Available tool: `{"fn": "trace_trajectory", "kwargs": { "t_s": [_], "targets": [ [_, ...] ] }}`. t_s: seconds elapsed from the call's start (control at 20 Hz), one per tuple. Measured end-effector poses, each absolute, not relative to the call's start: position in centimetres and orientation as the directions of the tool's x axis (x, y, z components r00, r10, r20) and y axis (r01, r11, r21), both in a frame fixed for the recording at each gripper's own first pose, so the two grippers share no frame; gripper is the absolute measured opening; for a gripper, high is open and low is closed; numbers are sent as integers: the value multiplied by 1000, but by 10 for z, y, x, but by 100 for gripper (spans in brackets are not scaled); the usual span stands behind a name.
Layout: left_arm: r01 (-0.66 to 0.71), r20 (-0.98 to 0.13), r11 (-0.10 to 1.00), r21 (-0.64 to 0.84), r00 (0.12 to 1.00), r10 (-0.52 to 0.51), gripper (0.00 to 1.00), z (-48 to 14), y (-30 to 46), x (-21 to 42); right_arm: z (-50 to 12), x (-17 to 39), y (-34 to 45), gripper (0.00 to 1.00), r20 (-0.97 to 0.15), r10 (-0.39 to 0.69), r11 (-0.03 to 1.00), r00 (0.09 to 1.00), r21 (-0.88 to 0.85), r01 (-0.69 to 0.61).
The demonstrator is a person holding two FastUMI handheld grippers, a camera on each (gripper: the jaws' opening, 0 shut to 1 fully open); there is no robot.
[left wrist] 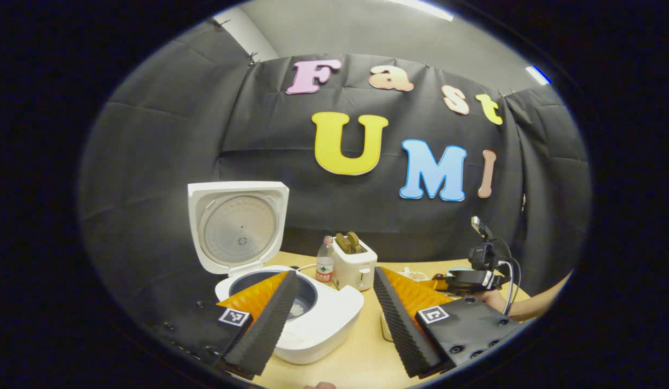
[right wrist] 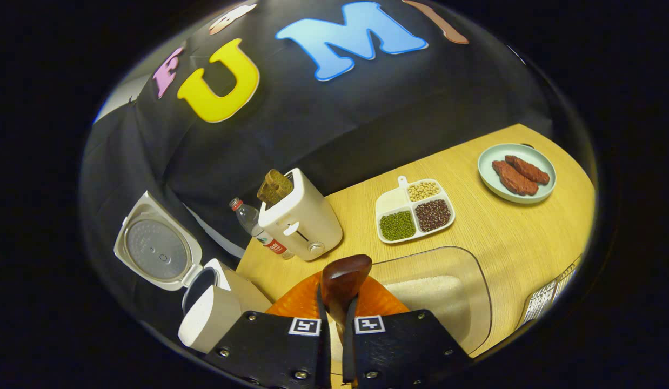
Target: Close the left gripper, press the button to open the rice cooker; take a wooden spoon from the chopstick holder with the right hand, scoop a spoonful of rice and pour it into the rice cooker, then put the wooden spoon back into the chopstick holder.
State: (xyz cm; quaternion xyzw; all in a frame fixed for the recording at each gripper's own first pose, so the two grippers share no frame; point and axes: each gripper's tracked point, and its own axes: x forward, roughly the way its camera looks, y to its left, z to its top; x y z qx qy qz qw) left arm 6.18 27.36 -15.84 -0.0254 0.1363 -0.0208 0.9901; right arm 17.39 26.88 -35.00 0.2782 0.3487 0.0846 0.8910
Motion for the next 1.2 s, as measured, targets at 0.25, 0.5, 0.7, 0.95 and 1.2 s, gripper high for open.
{"fn": "trace_trajectory", "kwargs": {
  "t_s": [0.25, 0.5, 0.7, 0.95, 1.2],
  "targets": [
    [40, -263, 998, -47, 963, -51, 97, -151, 271, 63, -321, 179, 214, 8, -478, 341, 643, 810, 746, 170],
    [56, -254, 997, -43, 965, -65, 99, -145, 255, 65, -281, 174, 185, 9, -384, 370, 473, 846, 861, 184],
    [64, -240, 997, -47, 968, -73, 99, -138, 243, 64, -254, 170, 186, 8, -329, 411, 417, 850, 897, 146],
    [35, -244, 999, -40, 969, -43, 99, -142, 252, 56, -222, 170, 215, 9, -260, 485, 337, 835, 937, 95],
    [6, -231, 1000, -22, 973, -11, 96, -135, 273, 41, -199, 174, 258, 9, -213, 553, 292, 805, 955, 52]
  ]
}}
